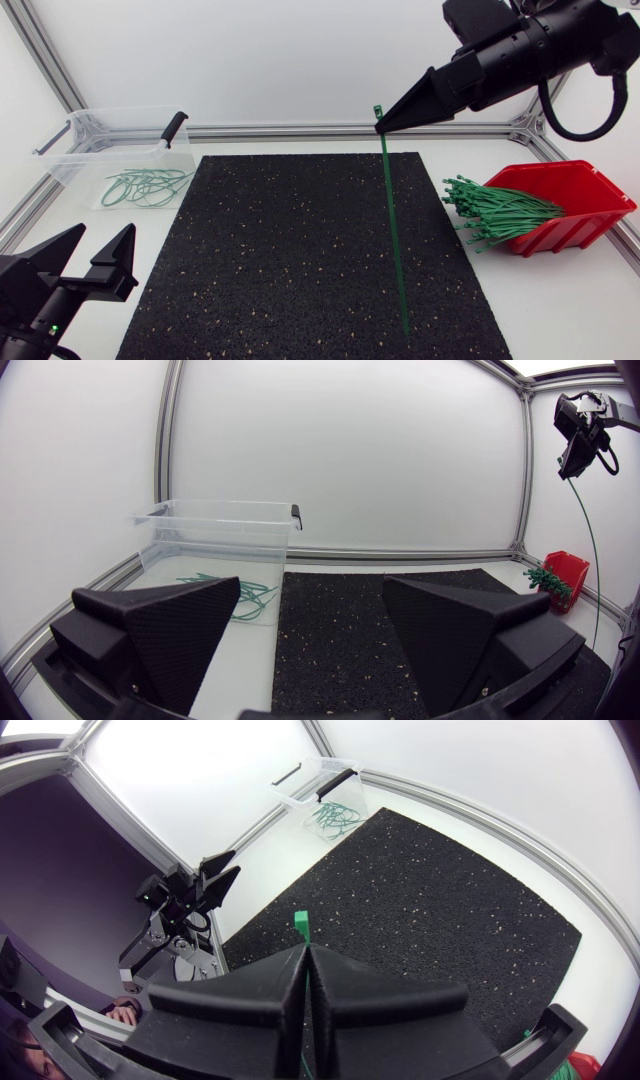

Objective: Take a green cable tie from the red box, thread the tail through the head to close it, then place it in the transparent bin on the left.

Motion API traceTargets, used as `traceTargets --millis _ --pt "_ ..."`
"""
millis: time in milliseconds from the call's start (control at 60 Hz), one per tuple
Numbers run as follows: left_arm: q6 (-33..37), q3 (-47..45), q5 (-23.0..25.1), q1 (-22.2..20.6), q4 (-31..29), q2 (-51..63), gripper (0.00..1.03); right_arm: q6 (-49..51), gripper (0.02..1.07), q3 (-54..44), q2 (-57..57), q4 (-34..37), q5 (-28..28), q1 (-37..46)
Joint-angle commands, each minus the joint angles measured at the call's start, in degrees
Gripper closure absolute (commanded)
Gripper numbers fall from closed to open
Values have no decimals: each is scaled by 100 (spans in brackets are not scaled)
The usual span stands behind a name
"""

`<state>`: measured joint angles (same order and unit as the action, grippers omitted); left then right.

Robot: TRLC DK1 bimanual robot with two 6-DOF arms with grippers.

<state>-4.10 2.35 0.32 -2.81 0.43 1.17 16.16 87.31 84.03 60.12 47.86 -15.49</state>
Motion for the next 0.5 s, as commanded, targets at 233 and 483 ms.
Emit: traceTargets --millis 233,483 --pt "-109 -226 -5 -53 -139 32 4 -1388 101 -487 131 -721 664 -447" --pt "-109 -226 -5 -71 -139 6 4 -1546 101 -566 298 -1002 716 -631"
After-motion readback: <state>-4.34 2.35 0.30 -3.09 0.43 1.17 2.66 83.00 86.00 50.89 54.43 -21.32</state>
